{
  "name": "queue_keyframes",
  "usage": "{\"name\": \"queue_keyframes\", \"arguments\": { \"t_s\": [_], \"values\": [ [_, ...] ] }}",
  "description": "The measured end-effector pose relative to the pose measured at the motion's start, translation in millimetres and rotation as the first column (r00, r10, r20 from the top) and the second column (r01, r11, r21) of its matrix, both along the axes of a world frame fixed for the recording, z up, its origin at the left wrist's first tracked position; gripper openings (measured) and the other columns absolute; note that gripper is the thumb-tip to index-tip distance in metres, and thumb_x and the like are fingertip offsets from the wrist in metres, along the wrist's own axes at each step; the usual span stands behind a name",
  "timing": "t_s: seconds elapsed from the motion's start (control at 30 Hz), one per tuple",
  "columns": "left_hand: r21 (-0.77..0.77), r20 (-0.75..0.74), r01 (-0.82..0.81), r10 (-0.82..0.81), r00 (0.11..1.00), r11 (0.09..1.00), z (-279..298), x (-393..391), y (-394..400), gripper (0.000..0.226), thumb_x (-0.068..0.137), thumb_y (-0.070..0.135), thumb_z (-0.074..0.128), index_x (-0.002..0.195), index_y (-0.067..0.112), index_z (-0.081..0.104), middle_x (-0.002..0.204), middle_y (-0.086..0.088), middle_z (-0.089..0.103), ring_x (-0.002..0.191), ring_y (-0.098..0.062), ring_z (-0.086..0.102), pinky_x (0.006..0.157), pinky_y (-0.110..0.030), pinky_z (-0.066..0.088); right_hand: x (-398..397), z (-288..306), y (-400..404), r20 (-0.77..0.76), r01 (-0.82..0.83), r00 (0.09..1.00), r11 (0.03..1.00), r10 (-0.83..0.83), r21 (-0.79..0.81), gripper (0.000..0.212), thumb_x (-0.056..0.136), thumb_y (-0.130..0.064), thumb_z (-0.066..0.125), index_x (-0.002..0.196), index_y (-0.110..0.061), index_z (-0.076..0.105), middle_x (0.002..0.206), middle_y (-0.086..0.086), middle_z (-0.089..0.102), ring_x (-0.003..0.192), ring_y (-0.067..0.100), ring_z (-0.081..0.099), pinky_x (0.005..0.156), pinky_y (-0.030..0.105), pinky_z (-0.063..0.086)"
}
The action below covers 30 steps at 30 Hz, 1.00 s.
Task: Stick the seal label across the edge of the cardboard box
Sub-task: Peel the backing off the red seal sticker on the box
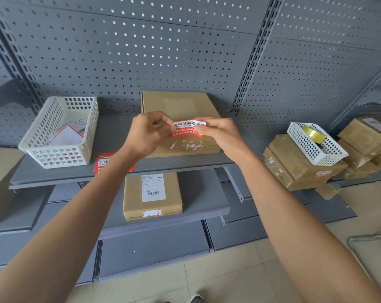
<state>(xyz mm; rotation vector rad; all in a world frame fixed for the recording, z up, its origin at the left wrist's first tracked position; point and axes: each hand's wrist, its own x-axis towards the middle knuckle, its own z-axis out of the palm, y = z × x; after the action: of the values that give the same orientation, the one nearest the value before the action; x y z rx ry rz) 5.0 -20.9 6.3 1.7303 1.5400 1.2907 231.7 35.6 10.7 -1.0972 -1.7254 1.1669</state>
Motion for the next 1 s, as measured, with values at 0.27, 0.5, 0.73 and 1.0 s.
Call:
{"name": "queue_keyframes", "arguments": {
  "t_s": [0.27, 0.5, 0.73, 1.0],
  "values": [
    [0.035, 0.006, -0.023, 0.022, 1.000, 0.999, 12, 10, -13, 0.011, 0.087, 0.024, 0.077, 0.078, 0.027, 0.070, 0.083, 0.013, 0.074, 0.084, -0.008, 0.070, 0.085, -0.031, 0.055, 10, 11, -13, -0.034, 0.046, 0.998, 0.996, -0.044, 0.076, 0.021, 0.086, -0.015, 0.076, 0.107, -0.013, 0.078, 0.120, -0.008, 0.073, 0.116, 0.004, 0.065, 0.108, 0.031, 0.048],
    [0.009, 0.093, -0.037, 0.036, 0.995, 0.999, 14, 8, -26, 0.008, 0.085, 0.024, 0.079, 0.081, 0.021, 0.073, 0.080, 0.002, 0.076, 0.068, -0.019, 0.063, 0.065, -0.030, 0.047, 32, 18, -38, 0.055, 0.078, 0.995, 0.983, -0.089, 0.169, 0.019, 0.084, -0.025, 0.079, 0.102, -0.020, 0.079, 0.121, -0.014, 0.071, 0.118, -0.003, 0.061, 0.113, 0.033, 0.040],
    [-0.028, 0.102, -0.017, 0.020, 0.995, 0.999, 16, 16, -35, 0.007, 0.085, 0.023, 0.079, 0.082, 0.021, 0.073, 0.081, 0.004, 0.076, 0.067, -0.005, 0.064, 0.066, -0.016, 0.045, 20, 7, -59, 0.044, 0.102, 0.992, 0.971, -0.114, 0.218, 0.012, 0.080, -0.028, 0.082, 0.091, -0.023, 0.078, 0.111, -0.019, 0.072, 0.111, -0.006, 0.062, 0.100, 0.026, 0.045],
    [-0.056, 0.132, 0.005, 0.003, 0.991, 0.998, 3, 11, -44, 0.021, 0.083, 0.024, 0.082, 0.100, 0.018, 0.072, 0.079, 0.002, 0.077, 0.074, -0.010, 0.071, 0.072, -0.018, 0.051, 17, -14, -57, -0.015, 0.161, 0.987, 0.971, -0.160, 0.179, 0.007, 0.089, -0.009, 0.071, 0.089, -0.006, 0.078, 0.114, -0.001, 0.073, 0.107, 0.003, 0.064, 0.087, 0.011, 0.043]
  ]
}}
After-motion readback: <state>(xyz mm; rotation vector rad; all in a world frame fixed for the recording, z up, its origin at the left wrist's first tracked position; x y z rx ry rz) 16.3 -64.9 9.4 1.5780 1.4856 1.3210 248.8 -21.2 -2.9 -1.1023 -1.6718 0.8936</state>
